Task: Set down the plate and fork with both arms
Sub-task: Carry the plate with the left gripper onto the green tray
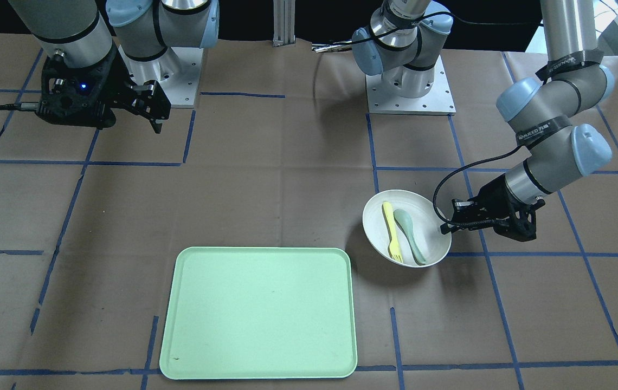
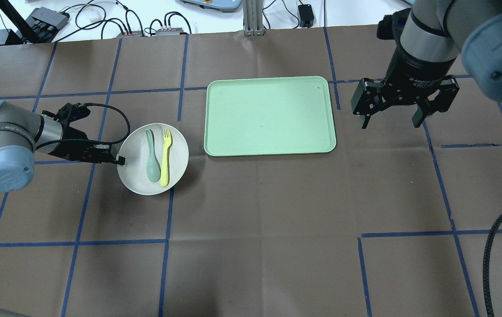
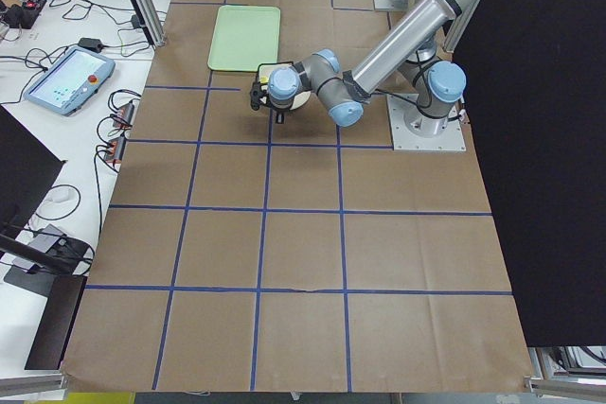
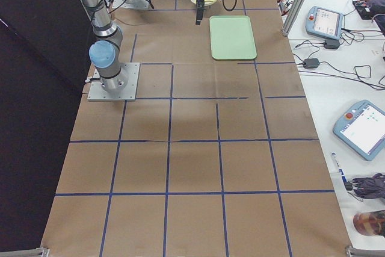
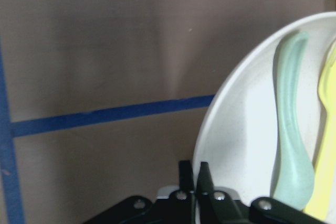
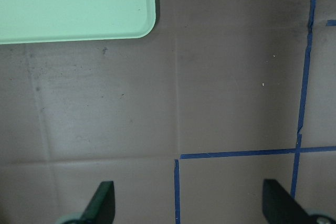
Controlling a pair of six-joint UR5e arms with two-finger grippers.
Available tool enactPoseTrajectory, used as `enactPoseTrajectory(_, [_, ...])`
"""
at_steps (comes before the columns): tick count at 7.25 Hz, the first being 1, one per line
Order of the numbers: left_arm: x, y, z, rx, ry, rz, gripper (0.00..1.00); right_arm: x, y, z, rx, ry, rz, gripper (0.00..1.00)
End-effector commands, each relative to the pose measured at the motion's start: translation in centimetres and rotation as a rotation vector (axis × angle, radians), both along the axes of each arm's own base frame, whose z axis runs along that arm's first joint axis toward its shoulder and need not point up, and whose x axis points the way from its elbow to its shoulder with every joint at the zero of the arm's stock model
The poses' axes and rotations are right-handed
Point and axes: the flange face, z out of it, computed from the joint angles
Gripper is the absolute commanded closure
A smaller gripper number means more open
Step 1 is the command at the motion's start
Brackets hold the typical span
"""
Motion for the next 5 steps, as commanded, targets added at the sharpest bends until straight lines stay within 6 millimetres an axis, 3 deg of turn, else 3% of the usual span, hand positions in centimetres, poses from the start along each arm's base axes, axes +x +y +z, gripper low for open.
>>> enactPoseTrajectory(1, [-7.5,-1.8,1.7,0.035,-0.004,0.016,0.97,0.0,0.0,0.0,0.001,0.001,0.000,0.00])
enactPoseTrajectory(3, [-14.9,-5.3,4.4,0.043,-0.017,0.029,0.97,0.0,0.0,0.0,0.001,0.001,0.000,0.00])
enactPoseTrajectory(5, [-21.9,-10.7,3.8,0.044,-0.028,-0.015,0.97,0.0,0.0,0.0,0.001,0.001,0.000,0.00])
